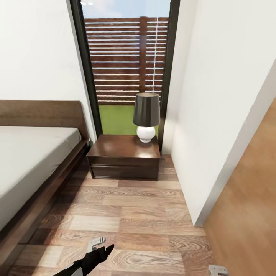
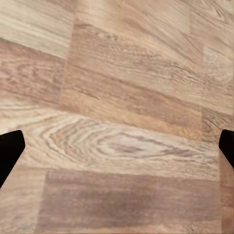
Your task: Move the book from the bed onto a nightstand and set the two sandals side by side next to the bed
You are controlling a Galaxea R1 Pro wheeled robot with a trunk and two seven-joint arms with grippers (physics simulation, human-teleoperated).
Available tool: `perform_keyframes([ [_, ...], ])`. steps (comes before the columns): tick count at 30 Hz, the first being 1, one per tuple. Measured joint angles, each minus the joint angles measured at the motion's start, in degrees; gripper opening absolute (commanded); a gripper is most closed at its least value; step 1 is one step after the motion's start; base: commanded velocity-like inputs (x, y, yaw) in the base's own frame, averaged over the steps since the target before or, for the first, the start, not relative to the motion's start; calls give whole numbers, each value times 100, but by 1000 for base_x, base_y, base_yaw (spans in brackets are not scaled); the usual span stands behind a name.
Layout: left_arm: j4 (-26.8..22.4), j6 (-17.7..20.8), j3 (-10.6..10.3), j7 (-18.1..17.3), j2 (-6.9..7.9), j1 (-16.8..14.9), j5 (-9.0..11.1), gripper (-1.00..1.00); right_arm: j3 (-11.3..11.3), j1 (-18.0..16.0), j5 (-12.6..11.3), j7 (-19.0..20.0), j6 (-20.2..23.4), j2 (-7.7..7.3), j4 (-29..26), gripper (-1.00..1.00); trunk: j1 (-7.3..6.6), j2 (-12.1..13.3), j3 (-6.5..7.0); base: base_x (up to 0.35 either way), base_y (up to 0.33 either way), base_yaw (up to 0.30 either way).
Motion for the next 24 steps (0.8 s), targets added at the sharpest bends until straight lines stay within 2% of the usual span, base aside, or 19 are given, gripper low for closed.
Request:
perform_keyframes([
  [7, -1, 0, -2, -1, -2, 1, 0, 100, -1, -1, 1, -1, 0, 0, 1, 100, 2, 0, 0, 223, 0, 181],
  [24, -1, 0, 1, -1, 1, 1, 1, 100, -2, -1, 0, -1, 0, 0, 5, 100, 3, 0, 0, 8, 0, 286],
])
